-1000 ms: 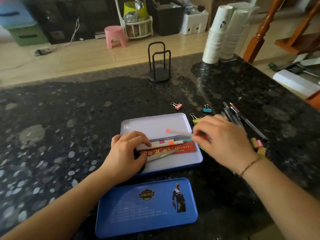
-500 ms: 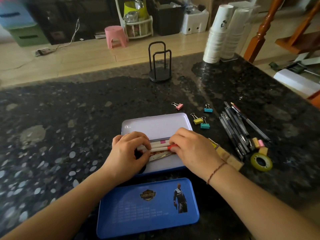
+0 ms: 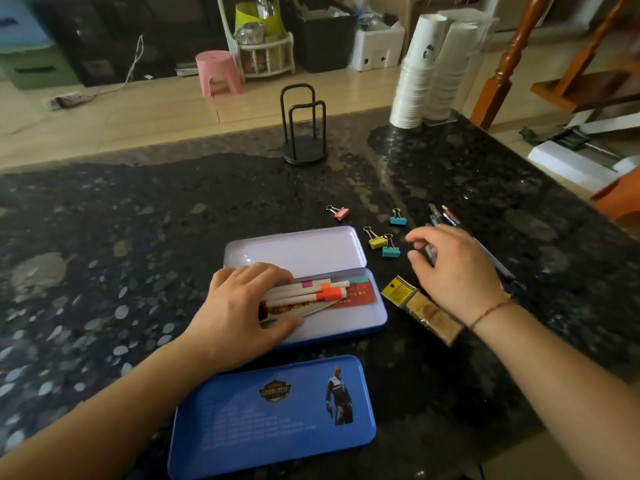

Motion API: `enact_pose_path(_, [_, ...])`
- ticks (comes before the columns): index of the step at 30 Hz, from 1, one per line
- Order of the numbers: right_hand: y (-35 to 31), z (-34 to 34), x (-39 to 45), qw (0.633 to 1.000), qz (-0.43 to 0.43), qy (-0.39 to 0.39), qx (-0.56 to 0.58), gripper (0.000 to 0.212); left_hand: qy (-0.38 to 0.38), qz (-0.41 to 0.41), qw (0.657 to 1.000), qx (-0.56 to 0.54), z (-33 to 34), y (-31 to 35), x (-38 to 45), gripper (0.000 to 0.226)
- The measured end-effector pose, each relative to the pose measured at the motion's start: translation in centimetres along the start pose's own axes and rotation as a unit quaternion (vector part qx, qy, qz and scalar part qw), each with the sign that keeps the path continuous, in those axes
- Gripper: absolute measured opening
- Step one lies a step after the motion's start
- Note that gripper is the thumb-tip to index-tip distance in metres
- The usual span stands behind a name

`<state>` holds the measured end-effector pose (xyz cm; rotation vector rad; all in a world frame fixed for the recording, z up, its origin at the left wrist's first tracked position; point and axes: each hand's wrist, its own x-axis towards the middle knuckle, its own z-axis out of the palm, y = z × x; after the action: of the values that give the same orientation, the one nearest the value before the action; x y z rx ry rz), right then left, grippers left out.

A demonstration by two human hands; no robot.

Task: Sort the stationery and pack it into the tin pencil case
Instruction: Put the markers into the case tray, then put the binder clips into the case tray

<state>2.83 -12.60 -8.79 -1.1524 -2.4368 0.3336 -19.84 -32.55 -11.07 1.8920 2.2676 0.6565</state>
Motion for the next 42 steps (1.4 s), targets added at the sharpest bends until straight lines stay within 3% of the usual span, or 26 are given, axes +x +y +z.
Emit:
enact_pose_path(2, [0.3,0.4,1.4,0.996,0.027,-0.065,-0.06,0.034,-0.038,0.033,0.998,0.037,-0.1,0.9,0.3,0.061])
enact_pose_path(5, [-0.2,1.3,2.3,0.986,-0.013,-0.12,-0.113,0.035,-0.096,0.072,0.991,0.051,-0.2,2.2,1.2,0.065])
enact_pose_path(11, [0.0,1.4,2.3,0.981,-0.056,-0.086,-0.162,0.024,-0.106,0.073,0.991,0.049,0.4,2.7,2.1,0.061])
enact_pose_path(14, [0.1,-0.4,2.3,0.995,-0.075,-0.024,-0.053,0.026,-0.1,0.058,0.992,0.04,0.8,2.6,1.9,0.067])
enact_pose_path(17, [-1.6,-1.9,1.9,0.986,-0.146,-0.075,0.035,0.025,-0.103,0.052,0.992,0.049,1.2,2.4,1.8,0.074])
enact_pose_path(19, [-2.8,-1.3,1.1,0.97,-0.214,-0.116,0.0,0.023,-0.101,0.051,0.992,0.056,1.3,2.4,1.8,0.078])
enact_pose_path(22, [-3.0,1.1,0.1,0.956,-0.263,-0.114,-0.062,0.017,-0.087,0.046,0.994,0.052,1.3,2.4,1.6,0.081])
enact_pose_path(25, [-2.5,2.6,-0.5,0.963,-0.248,-0.07,-0.076,0.006,-0.083,0.042,0.995,0.047,1.3,2.5,1.5,0.081])
enact_pose_path(30, [-2.9,3.2,-0.7,0.971,-0.228,-0.032,-0.06,0.008,-0.08,0.038,0.995,0.043,1.3,2.5,1.6,0.081])
enact_pose_path(37, [-3.0,2.8,-0.2,0.981,-0.167,-0.085,-0.049,0.023,-0.08,0.04,0.995,0.046,1.4,2.4,1.6,0.079])
enact_pose_path(42, [-3.4,2.8,0.2,0.982,-0.139,-0.106,-0.077,0.016,-0.079,0.039,0.995,0.048,1.4,2.4,1.7,0.079])
